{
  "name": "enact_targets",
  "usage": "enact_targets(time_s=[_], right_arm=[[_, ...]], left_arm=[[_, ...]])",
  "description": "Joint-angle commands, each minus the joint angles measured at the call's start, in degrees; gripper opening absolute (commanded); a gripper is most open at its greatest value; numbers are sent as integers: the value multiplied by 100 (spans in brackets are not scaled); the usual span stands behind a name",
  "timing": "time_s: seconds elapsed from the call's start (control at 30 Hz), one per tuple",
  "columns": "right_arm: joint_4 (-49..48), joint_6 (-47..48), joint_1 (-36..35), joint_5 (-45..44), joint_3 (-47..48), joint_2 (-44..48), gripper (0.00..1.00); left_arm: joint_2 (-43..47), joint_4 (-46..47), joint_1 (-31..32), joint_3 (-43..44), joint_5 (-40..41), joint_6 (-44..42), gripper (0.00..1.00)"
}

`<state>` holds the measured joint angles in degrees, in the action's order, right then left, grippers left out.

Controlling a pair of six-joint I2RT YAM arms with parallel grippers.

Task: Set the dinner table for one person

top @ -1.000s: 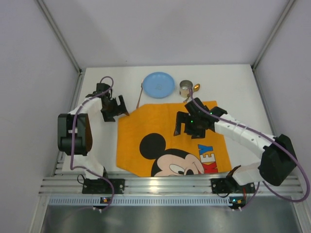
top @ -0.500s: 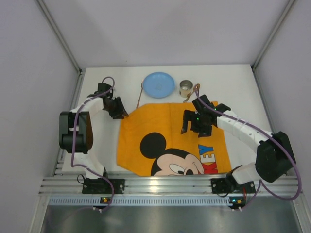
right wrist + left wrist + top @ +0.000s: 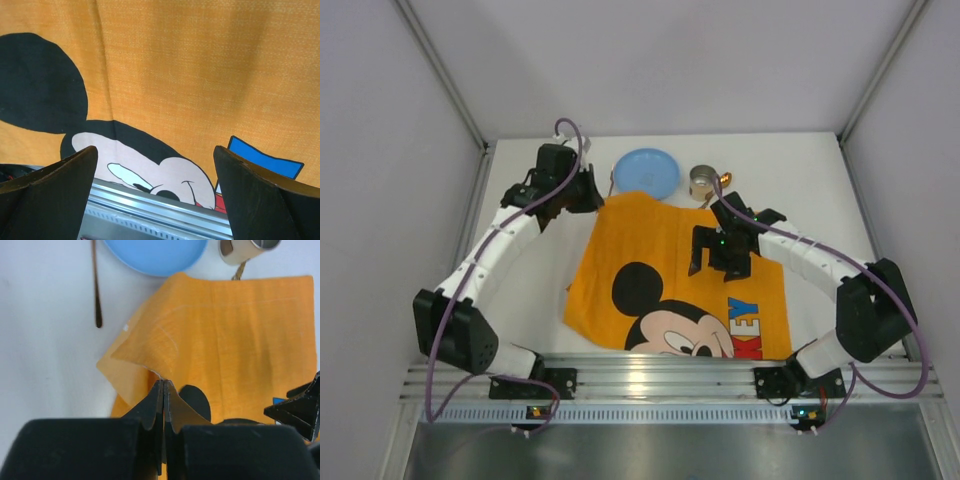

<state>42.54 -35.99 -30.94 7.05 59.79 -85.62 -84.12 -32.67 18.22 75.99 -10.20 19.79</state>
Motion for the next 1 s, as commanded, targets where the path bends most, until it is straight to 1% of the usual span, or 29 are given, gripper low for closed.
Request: enact_targets(time_s=[0.0,0.03,0.07,0.1,0.13,0.2,0.23,0.33,0.4,0.53,0.6,0.67,0.73,0.77,0.83,0.87,0.97], right_arm=[[-167,22,62,77,51,37,100],[-176,13,62,86,-2,37,100],[-185,4,70,112,-20,54,100],[-194,4,70,121,-37,55,100],[-194,-5,70,121,-81,63,100],[-194,-5,70,113,-116,107,100],[-194,-22,62,121,-151,125,100],[-203,-75,70,130,-265,239,100],[-185,-93,70,121,-318,362,100],[-185,-136,70,34,-564,546,100],[-185,-171,70,7,-644,643,100],[-185,-207,70,7,-749,713,100],[-168,-190,79,7,-811,757,100],[-159,-189,70,-19,-828,827,100],[-132,-189,70,-63,-916,924,100],[-63,-189,70,-142,-951,1012,100],[-9,-198,88,-239,-1162,1161,100]], left_arm=[[422,-276,42,-57,1553,-502,0],[501,-258,42,-266,1782,-572,0],[519,-223,42,-382,2002,-642,6],[519,-197,42,-496,2369,-695,64],[458,-188,33,-688,2495,-687,99],[283,-283,-115,-778,2680,-486,99],[177,-423,-212,-822,2463,-407,99],[-113,-416,-512,-980,1971,-81,99],[-210,-390,-556,-1015,1811,-28,99],[-412,-530,-591,-1024,1776,-2,99],[-474,-522,-661,-1094,1600,68,99],[-535,-565,-688,-1217,1495,313,99],[-431,-706,-688,-1418,1275,525,99],[-343,-732,-697,-1533,1222,769,98],[-72,-645,-697,-1953,1046,947,99],[-9,-627,-697,-2078,1046,1096,99],[158,-619,-697,-2465,678,1342,99]])
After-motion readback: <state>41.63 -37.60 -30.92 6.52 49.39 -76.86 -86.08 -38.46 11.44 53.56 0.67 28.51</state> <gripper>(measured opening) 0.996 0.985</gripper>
